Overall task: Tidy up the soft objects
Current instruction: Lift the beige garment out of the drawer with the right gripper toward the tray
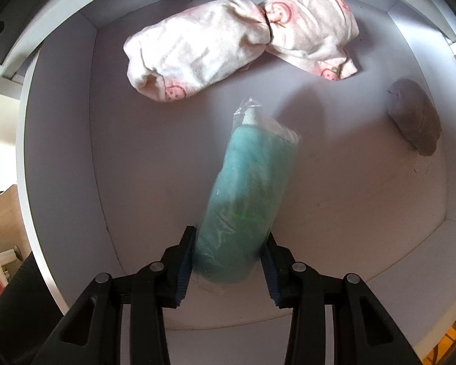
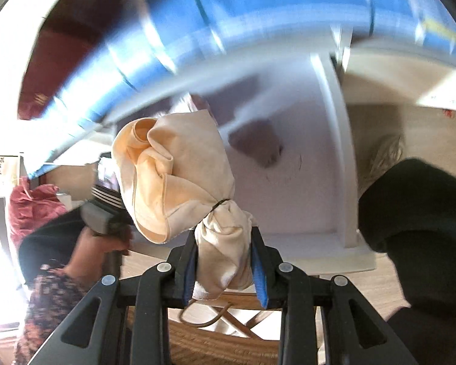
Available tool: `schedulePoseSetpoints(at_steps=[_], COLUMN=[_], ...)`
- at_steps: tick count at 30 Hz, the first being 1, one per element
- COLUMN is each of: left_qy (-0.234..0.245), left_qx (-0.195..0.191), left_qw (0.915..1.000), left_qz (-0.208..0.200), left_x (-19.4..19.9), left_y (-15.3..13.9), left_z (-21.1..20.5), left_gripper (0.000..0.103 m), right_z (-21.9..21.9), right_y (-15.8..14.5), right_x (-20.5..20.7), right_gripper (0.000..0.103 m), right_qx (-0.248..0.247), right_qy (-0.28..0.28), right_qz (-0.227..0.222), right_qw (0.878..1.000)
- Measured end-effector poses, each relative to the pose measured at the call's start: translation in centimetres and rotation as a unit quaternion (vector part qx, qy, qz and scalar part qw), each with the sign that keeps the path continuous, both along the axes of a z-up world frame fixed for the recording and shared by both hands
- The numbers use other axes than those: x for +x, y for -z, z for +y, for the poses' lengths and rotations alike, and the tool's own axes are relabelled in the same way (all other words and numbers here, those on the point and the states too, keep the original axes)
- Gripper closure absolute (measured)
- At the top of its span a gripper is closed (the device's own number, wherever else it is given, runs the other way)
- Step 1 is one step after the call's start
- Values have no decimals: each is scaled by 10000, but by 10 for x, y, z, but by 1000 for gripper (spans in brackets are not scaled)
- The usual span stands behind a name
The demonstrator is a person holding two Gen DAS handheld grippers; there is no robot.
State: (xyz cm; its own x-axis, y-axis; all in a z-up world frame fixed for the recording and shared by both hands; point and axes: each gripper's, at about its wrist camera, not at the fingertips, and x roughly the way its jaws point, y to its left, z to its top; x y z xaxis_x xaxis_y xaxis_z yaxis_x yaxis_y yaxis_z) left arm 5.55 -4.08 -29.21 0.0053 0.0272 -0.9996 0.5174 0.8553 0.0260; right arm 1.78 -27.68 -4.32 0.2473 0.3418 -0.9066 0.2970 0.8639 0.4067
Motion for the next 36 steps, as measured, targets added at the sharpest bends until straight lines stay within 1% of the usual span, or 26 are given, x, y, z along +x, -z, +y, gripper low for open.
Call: schedulePoseSetpoints(at_steps=[2,8,10,12,13,14,15,16,20,22,25,27,28,31,36], left_qy=[7,24,17,15,13,8,4,-5,-21,-40,-40,-31,-28,-26,-19], left_qx=[-4,-1,-2,-4,-5,-6,-11,-11,-23,-28,-24,-20,-16,-16,-15], left_qw=[10000,10000,10000,10000,10000,10000,10000,10000,10000,10000,10000,10000,10000,10000,10000], left_qz=[13,25,31,35,34,38,43,48,58,65,68,65,66,64,63], left_x=[10,16,17,18,19,22,20,17,23,23,22,22,22,22,21], left_y=[7,12,16,20,19,26,24,14,25,28,30,29,23,25,26], left_z=[-6,-8,-6,-5,-7,-17,-16,-20,-21,-20,-19,-17,-17,-16,-16], left_gripper=[61,61,61,61,61,61,61,61,60,60,60,60,60,60,60], right_z=[-4,-5,-3,2,4,8,13,19,36,46,50,55,58,67,80], right_y=[-25,-112,-136,-155,-164,-170,-176,-180,-187,-187,-189,-184,-183,-169,-146], right_x=[1,16,24,36,42,49,57,65,94,109,122,132,136,149,161], right_gripper=[73,73,73,73,73,73,73,73,73,73,73,73,73,73,73], right_qx=[-44,-169,-234,-316,-382,-475,-575,-647,-743,-967,-1150,-1274,-1332,-1486,-1995], right_qy=[23,-4,-29,-91,-119,-162,-209,-246,-361,-483,-593,-671,-715,-839,-1117], right_qz=[-188,-880,-1059,-1175,-1212,-1250,-1279,-1293,-1250,-1197,-1143,-1097,-1063,-910,-681], right_qw=[9998,9960,9941,9925,9918,9909,9899,9892,9887,9869,9850,9835,9828,9811,9711])
